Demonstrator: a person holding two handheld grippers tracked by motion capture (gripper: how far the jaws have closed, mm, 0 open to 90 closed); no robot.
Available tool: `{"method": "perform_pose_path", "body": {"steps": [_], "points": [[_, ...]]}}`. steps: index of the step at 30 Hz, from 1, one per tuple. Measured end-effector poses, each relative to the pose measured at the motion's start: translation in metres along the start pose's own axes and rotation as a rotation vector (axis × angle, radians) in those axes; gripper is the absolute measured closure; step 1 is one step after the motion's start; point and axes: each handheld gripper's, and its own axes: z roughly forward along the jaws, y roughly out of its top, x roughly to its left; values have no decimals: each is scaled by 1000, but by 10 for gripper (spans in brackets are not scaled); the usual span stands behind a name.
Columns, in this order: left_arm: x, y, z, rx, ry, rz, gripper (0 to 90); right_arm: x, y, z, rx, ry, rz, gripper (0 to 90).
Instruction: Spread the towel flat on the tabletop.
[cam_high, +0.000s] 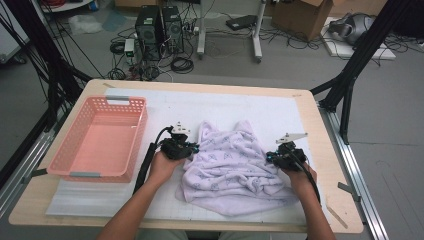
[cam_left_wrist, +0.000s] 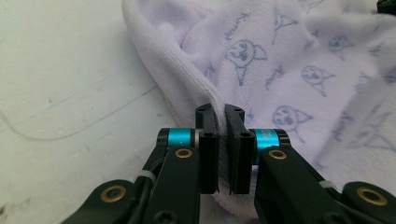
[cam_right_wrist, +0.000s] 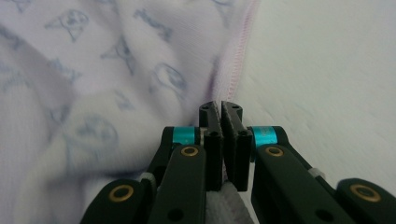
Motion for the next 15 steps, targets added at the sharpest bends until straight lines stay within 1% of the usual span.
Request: {"method": "perform_pose_path", "body": {"steps": [1, 3, 4, 5, 6, 9, 10, 11, 12, 13, 14, 15], "points": [[-3, -4, -8, -4, -7, 9, 847, -1, -7, -6, 0, -12, 9, 877], [-6, -11, -14, -10, -13, 6, 846, -2, -17, -15, -8, -21, 28, 877], [-8, -16, -18, -7, -19, 17, 846, -3, -24, -21, -18, -23, 32, 877], [-9, -20, -20, -8, -20, 19, 846, -3, -33, -27, -25, -22, 47, 877], [-10, -23, -22, 0, -20, 28, 845, -3, -39, -32, -32, -24, 55, 877], [-12, -28, -29, -19, -45, 29, 833, -1, -54, -43, -37, -25, 64, 877], [-11, -26, -31, -31, -43, 31, 811, 0, -56, -45, -36, -20, 64, 876], [-10, -24, -32, -44, -31, 24, 754, 0, -56, -47, -31, -14, 62, 873], [-8, -20, -32, -51, -20, 21, 687, 1, -54, -48, -27, -21, 54, 856], [-5, -17, -32, -61, -6, 18, 636, 1, -50, -48, -36, -28, 50, 824], [-3, -13, -31, -76, 12, 13, 596, 1, -45, -48, -51, -29, 49, 753], [1, -9, -30, -85, 32, 7, 569, 1, -39, -47, -73, -42, 46, 657]]}}
